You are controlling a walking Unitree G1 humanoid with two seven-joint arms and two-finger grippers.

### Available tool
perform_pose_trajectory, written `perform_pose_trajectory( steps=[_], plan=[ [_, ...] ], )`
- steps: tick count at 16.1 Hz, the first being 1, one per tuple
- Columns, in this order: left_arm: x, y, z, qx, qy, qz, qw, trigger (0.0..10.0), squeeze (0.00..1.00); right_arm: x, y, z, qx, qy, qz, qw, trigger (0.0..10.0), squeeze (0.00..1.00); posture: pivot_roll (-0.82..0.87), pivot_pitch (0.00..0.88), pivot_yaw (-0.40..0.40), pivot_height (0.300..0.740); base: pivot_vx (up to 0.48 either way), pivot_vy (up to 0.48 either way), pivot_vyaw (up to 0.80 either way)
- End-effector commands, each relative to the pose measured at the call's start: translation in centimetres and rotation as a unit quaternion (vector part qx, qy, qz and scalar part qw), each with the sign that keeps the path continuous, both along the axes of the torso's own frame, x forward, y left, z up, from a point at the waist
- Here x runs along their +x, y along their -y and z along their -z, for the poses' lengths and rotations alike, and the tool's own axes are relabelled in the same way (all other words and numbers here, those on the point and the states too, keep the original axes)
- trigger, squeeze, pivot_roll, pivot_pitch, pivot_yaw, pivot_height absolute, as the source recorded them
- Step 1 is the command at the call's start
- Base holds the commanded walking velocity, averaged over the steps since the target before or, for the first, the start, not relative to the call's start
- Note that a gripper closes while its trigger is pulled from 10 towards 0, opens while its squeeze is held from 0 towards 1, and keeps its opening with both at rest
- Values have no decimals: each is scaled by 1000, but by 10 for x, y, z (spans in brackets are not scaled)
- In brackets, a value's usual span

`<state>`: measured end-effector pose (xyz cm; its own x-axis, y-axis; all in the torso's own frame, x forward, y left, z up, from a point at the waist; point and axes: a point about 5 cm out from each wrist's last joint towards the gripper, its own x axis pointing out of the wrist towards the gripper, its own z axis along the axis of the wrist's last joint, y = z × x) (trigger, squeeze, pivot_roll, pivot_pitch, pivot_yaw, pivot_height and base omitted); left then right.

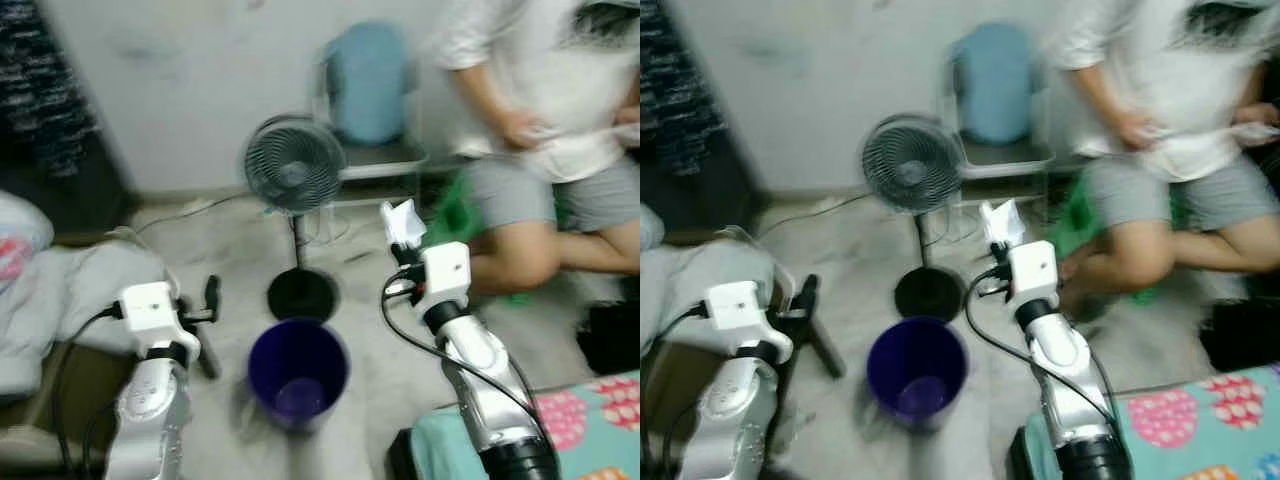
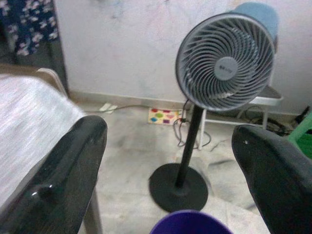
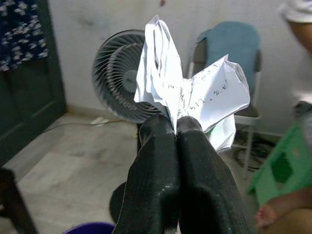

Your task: Clean up the room

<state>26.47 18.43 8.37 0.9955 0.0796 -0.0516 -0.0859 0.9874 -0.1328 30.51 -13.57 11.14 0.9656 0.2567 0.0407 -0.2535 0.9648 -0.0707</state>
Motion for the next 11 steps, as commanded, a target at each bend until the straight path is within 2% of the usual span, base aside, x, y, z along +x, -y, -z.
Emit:
perform_pose_trajectory(
  steps=[1,6,11],
  plan=[
    [1,-3,-1,7,1,0,1000,10000,0,2,-2,-3,5,3,-3,1000,10000,0,-134,0,-18,740,0,0,800],
    [2,0,-3,-3,9,11,1000,10000,0,2,-1,-1,6,-1,3,1000,10000,0,-135,0,-19,740,0,0,800],
    [3,0,-3,-5,10,14,1000,10000,0,2,2,1,4,-4,13,1000,10000,0,-137,0,-18,740,0,0,0]
  ],
)
